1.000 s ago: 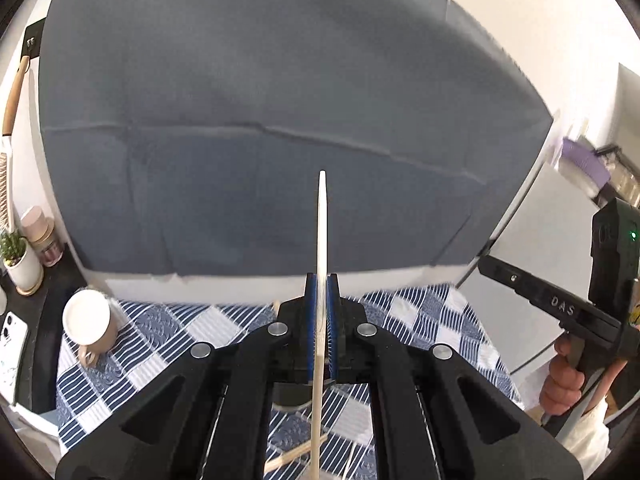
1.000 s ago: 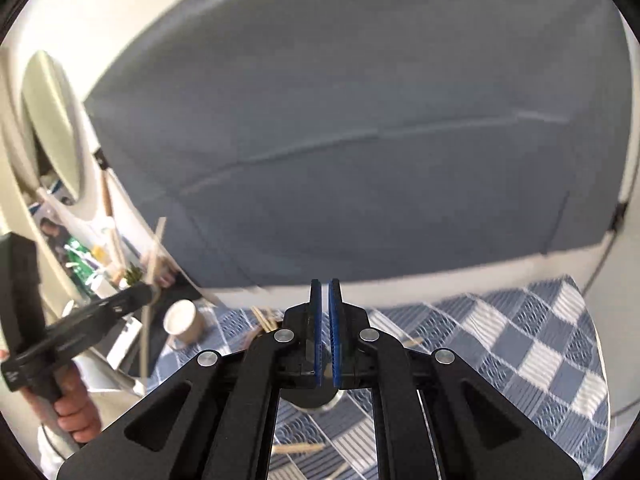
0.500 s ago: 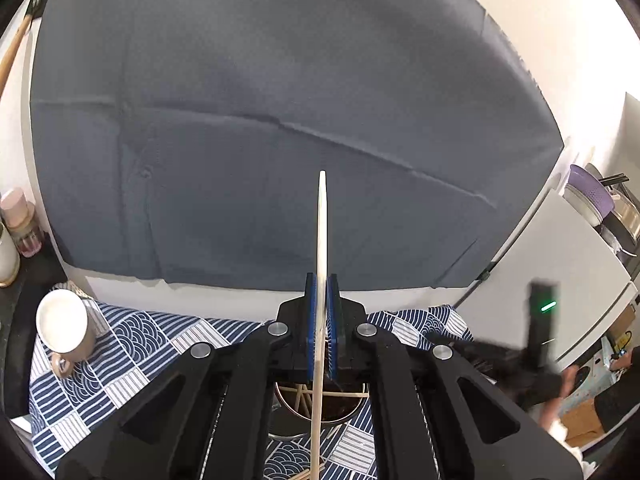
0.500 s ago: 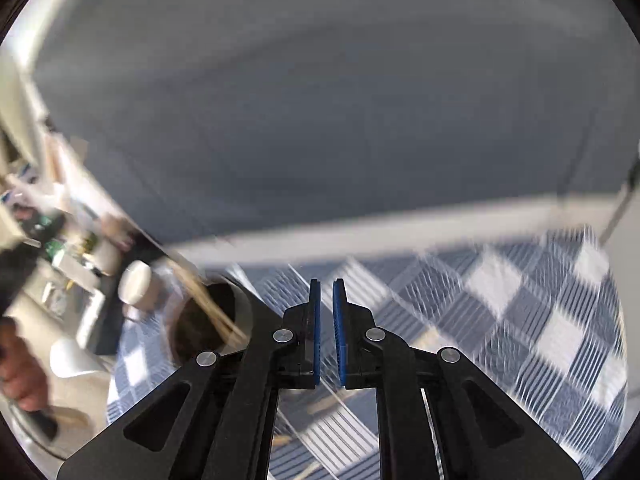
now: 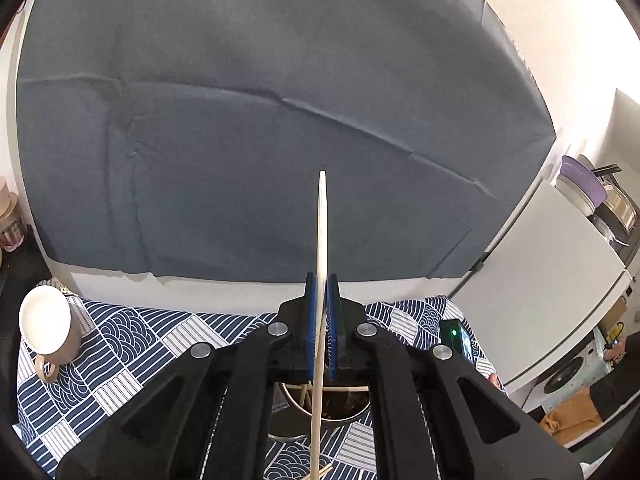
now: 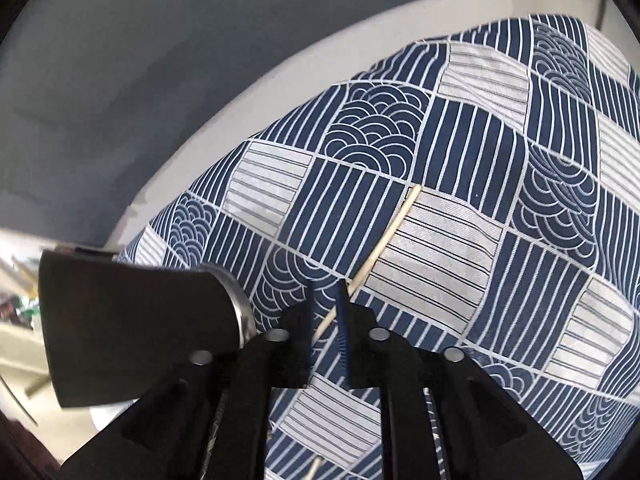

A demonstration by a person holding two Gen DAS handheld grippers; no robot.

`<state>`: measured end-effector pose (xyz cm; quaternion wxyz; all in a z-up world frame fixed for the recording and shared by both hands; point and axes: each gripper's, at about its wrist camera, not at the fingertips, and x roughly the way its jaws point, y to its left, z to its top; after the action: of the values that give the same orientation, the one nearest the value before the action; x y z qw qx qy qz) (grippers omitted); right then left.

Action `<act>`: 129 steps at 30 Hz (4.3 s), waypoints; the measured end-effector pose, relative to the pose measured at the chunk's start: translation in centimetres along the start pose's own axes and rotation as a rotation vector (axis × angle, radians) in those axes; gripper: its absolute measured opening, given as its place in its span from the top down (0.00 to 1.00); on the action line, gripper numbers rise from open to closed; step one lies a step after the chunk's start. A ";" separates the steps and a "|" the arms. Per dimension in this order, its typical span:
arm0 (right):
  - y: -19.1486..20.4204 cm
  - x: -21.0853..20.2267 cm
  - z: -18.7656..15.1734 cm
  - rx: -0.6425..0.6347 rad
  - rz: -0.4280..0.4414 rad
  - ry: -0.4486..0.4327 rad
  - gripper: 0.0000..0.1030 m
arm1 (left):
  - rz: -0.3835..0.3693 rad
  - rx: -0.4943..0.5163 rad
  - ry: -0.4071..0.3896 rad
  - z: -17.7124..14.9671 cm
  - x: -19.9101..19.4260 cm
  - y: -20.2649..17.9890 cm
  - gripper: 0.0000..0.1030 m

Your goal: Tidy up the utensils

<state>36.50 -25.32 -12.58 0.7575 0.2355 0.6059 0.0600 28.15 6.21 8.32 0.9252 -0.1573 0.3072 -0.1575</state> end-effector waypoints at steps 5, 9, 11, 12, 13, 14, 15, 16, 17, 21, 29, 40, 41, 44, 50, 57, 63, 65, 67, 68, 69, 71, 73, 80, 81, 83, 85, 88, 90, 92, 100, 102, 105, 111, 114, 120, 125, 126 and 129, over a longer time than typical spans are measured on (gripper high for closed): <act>0.1 1.0 0.1 0.040 -0.069 0.010 0.70 | -0.023 0.018 0.013 -0.2 0.1 0.3 0.95; 0.3 2.6 0.1 0.058 -0.152 0.045 0.74 | -0.042 0.030 0.027 -0.1 0.3 0.6 0.95; 0.4 3.1 0.0 0.072 -0.174 0.047 0.79 | -0.047 0.032 0.031 0.0 0.3 0.8 0.95; 0.5 3.0 0.0 0.075 -0.199 0.035 0.91 | -0.059 0.030 0.029 0.1 0.3 0.9 0.95; 0.4 3.0 0.0 0.083 -0.208 0.029 0.94 | -0.069 0.026 0.027 0.2 0.2 1.1 0.95; 0.0 3.0 -0.1 0.105 -0.177 0.025 0.95 | -0.075 0.022 0.024 0.3 0.1 1.2 0.95; -0.4 2.8 -0.1 0.126 -0.158 0.023 0.95 | -0.074 0.022 0.022 0.3 0.0 1.3 0.95; -0.6 2.7 0.0 0.137 -0.147 0.024 0.95 | -0.071 0.023 0.021 0.4 0.0 1.2 0.95; -1.0 2.6 -0.1 0.160 -0.125 0.023 0.96 | -0.074 0.023 0.019 0.4 -0.1 1.3 0.95; -1.9 1.2 -0.2 0.186 -0.073 -0.006 1.00 | -0.084 0.034 0.011 0.4 -0.1 1.3 0.95; -3.1 -0.7 -0.1 0.181 -0.042 0.004 0.94 | -0.096 0.009 0.023 0.4 0.6 1.0 0.95; -0.9 1.9 1.0 0.096 -0.204 0.076 0.82 | -0.082 0.026 0.032 -0.4 0.5 0.8 0.95; -0.6 2.1 1.0 0.092 -0.228 0.080 0.82 | -0.088 0.025 0.034 -0.5 0.5 0.9 0.95; 0.6 3.0 0.9 0.120 -0.300 0.061 0.87 | -0.092 0.016 0.031 -0.5 0.5 1.5 0.95; 2.2 4.1 0.8 0.168 -0.410 0.018 0.95 | -0.092 -0.005 0.039 -0.9 0.1 2.4 0.95; 0.1 2.7 0.1 0.195 -0.324 -0.019 0.96 | -0.076 0.000 0.045 -0.8 -0.3 2.5 0.95; -1.8 -0.1 -0.1 0.172 -0.278 -0.042 0.96 | -0.080 -0.012 0.036 -0.6 -0.4 1.8 0.95; -1.9 -1.4 0.0 0.155 -0.246 -0.058 0.96 | -0.072 -0.011 0.025 -0.6 -0.5 1.5 0.95; -2.0 -3.1 -0.2 0.127 -0.177 -0.088 0.96 | -0.081 -0.016 0.011 -0.9 -0.5 1.1 0.95; -1.7 -4.3 -0.2 0.104 -0.144 -0.119 0.96 | -0.083 -0.017 0.001 -1.0 -0.5 0.8 0.95; -1.3 -5.7 -0.1 0.073 -0.110 -0.165 0.96 | -0.075 -0.018 -0.011 -1.2 -0.5 0.6 0.95; -0.4 -8.0 -0.3 0.025 -0.053 -0.233 0.96 | -0.088 -0.038 -0.019 -1.3 -0.5 0.3 0.95; 0.4 -10.9 0.3 -0.034 0.036 -0.283 0.96 | -0.126 -0.078 -0.029 -1.4 -0.2 0.3 0.95; 7.6 -16.4 1.5 -0.250 0.276 -0.429 0.96 | -0.151 -0.099 -0.142 -1.2 -0.2 -0.4 0.95; 8.2 -17.0 1.5 -0.274 0.307 -0.437 0.96 | -0.152 -0.107 -0.160 -1.2 -0.1 -0.3 0.95; 9.7 -17.9 1.4 -0.326 0.368 -0.457 0.96 | -0.161 -0.122 -0.187 -1.2 0.2 -0.1 0.95; 11.0 -18.2 1.4 -0.376 0.419 -0.460 0.96 | -0.162 -0.131 -0.201 -1.3 0.8 0.1 0.95; 12.3 -17.8 1.3 -0.431 0.443 -0.485 0.96 | -0.139 -0.131 -0.216 -1.6 1.8 0.2 0.95; 12.5 -17.2 1.2 -0.444 0.482 -0.498 0.96 | -0.134 -0.127 -0.223 -1.8 2.3 0.3 0.95; 13.0 -16.5 0.8 -0.478 0.501 -0.510 0.96 | -0.130 -0.126 -0.233 -1.9 2.7 0.5 0.95; 13.8 -12.3 0.1 -0.571 0.530 -0.492 0.96 | -0.064 -0.100 -0.279 -3.2 3.5 0.8 0.95; 13.7 -11.6 -0.3 -0.588 0.525 -0.491 0.96 | -0.069 -0.120 -0.287 -3.6 3.8 1.3 0.95; 13.5 -10.7 -0.8 -0.622 0.511 -0.494 0.95 | -0.093 -0.132 -0.313 -4.3 4.0 1.5 0.95; 12.8 -9.6 -1.7 -0.669 0.479 -0.468 0.95 | -0.099 -0.120 -0.317 -5.9 4.4 1.0 0.95; 12.6 -9.6 -1.9 -0.671 0.471 -0.450 0.95 | -0.088 -0.113 -0.301 -6.4 4.0 0.5 0.94; 12.4 -11.3 -2.8 -0.668 0.401 -0.495 0.91 | -0.056 -0.099 -0.224 -5.9 2.8 -0.1 0.90; 12.4 -12.4 -3.3 -0.643 0.296 -0.499 0.85 | -0.037 -0.072 -0.169 -5.0 1.0 -0.6 0.75; 12.4 -12.7 -3.5 -0.633 0.277 -0.499 0.77 | -0.054 -0.075 -0.145 -4.8 0.7 -0.5 0.71; 12.5 -13.4 -4.2 -0.618 0.238 -0.499 0.69 | -0.027 -0.043 -0.102 -4.5 -0.3 -0.9 0.69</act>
<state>31.54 -18.13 4.05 0.9040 0.0726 0.3259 0.2672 24.95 4.65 5.37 0.9339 -0.1892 0.2608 -0.1550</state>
